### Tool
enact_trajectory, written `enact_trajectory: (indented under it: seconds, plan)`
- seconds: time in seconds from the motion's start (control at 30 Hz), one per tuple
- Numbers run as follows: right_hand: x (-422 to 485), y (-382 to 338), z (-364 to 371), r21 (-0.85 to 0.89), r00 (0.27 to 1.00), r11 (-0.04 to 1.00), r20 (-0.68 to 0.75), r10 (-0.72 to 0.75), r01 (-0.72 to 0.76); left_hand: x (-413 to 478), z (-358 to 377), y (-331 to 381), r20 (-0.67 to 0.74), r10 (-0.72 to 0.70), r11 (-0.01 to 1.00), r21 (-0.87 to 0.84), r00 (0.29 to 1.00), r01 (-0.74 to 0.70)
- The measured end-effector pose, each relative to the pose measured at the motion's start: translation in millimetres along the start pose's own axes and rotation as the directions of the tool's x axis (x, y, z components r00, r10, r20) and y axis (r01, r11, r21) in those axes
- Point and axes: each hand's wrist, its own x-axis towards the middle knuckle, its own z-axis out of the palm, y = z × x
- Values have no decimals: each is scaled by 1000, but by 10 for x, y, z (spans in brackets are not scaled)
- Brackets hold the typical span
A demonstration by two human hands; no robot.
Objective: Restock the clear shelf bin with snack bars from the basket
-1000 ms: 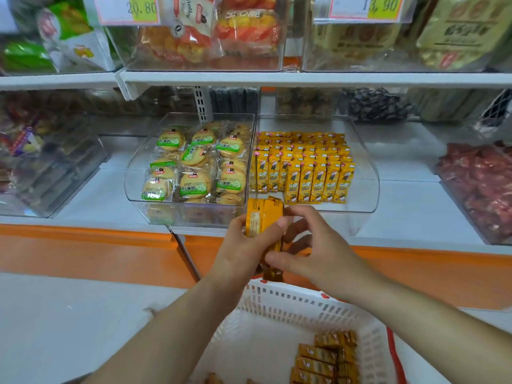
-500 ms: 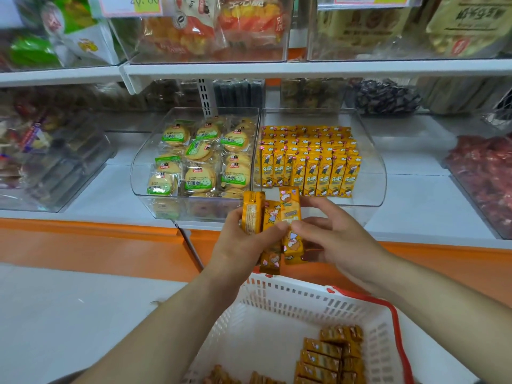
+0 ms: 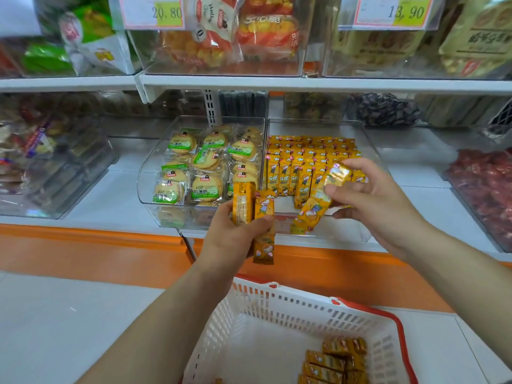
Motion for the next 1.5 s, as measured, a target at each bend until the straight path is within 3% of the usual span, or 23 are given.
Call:
enact_trajectory:
  seconds: [0.13, 0.2, 0.33, 0.43, 0.53, 0.7, 0.93, 1.03, 1.17, 1.23, 1.3, 1.37, 1.43, 1.5]
  plan:
    - [117, 12, -39, 155, 995, 986, 84, 48, -61, 15, -16, 32, -5, 17, 1000, -15, 1000, -17]
    - [188, 41, -24, 144, 991, 984, 99, 90, -104, 18, -23, 38, -7, 19, 999, -26, 1000, -19]
    - [548, 91, 28, -135, 990, 981, -52, 134, -140, 43, -65, 43, -21, 26, 999, -37, 999, -27]
    - [899, 70, 64, -368, 998, 928, 1, 64, -59, 73, -91, 54, -42, 32, 999, -40, 999, -34]
    - [1187, 43, 125, -647, 995, 761, 101, 22, 49, 119, -131, 52, -56, 32, 998, -56, 998, -36]
    - [1539, 143, 263, -871, 985, 463, 164, -44, 166, 169, -177, 31, -70, 34, 997, -71, 997, -39]
    - [1719, 465, 342, -966, 976, 168, 180, -119, 199, 189, -168, 26, -61, 31, 997, -64, 998, -35]
    - [1720, 595, 334, -975, 976, 118, 170, -135, 186, 187, -163, 26, -59, 32, 997, -64, 998, -35]
    - [1621, 574, 326, -972, 973, 162, 142, -183, 172, 178, -143, 31, -49, 22, 996, -83, 999, -26]
    - [1463, 468, 310, -954, 963, 237, 125, -240, 183, 167, -127, 36, -44, 11, 995, -95, 999, -15]
    - [1200, 346, 286, -889, 956, 397, 127, -265, 229, 161, -99, 33, -34, -5, 994, -109, 999, 1]
    - [824, 232, 264, -731, 974, 646, 131, -186, 222, 164, -53, 20, -13, -20, 991, -133, 1000, 18]
    - [414, 164, 246, -485, 983, 867, 180, -30, 115, 155, 12, -2, 17, -22, 987, -159, 1000, 25]
    - [51, 130, 253, -287, 968, 958, 239, 75, -4, 114, 81, -27, 60, -10, 987, -160, 998, 19]
